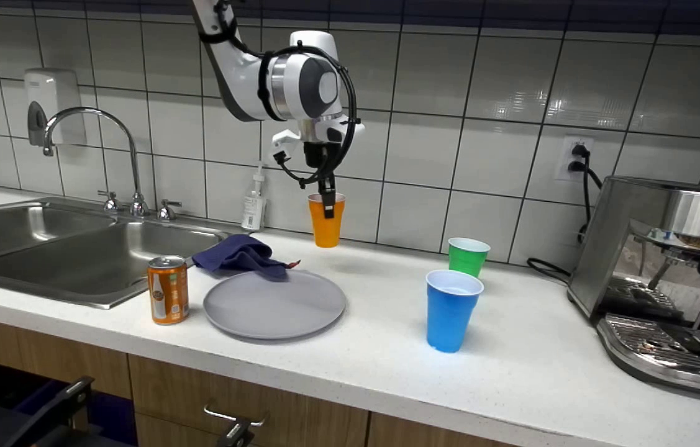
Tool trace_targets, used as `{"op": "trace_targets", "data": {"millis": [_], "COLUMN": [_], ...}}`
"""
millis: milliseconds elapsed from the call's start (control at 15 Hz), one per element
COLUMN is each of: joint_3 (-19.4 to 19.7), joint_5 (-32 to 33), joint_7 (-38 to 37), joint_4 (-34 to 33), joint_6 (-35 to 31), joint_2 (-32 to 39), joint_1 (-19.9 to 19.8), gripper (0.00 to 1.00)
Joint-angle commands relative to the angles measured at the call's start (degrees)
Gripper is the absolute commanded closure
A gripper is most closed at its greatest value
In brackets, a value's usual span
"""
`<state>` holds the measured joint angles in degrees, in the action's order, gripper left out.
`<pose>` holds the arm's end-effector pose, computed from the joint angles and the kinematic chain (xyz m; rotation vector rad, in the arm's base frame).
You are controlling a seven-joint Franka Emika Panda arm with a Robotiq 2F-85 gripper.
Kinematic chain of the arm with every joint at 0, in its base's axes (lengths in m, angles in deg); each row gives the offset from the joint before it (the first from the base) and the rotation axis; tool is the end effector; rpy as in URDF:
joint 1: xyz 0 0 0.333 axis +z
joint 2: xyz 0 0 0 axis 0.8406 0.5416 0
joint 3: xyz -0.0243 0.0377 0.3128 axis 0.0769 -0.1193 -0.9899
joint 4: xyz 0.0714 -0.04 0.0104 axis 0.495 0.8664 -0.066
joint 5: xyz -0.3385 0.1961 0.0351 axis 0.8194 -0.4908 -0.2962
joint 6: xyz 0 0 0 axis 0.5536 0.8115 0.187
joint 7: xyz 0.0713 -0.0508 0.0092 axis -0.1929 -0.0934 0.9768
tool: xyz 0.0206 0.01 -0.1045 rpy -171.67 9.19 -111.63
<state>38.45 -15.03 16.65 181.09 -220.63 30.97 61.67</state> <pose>0.6263 -0.0632 0.2852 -2.5613 1.6458 -0.4377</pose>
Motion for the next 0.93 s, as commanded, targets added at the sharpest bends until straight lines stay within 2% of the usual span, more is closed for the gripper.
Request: {"op": "trace_targets", "data": {"millis": [0,867], "joint_3": [-2.4,-6.8], "joint_5": [-0.7,-3.3], "joint_7": [6.3,20.8], "joint_4": [6.6,16.0], "joint_6": [-0.5,1.8], "joint_2": [-5.6,-11.1], "joint_1": [-0.8,-0.6], "gripper": [0.99,0.99]}}
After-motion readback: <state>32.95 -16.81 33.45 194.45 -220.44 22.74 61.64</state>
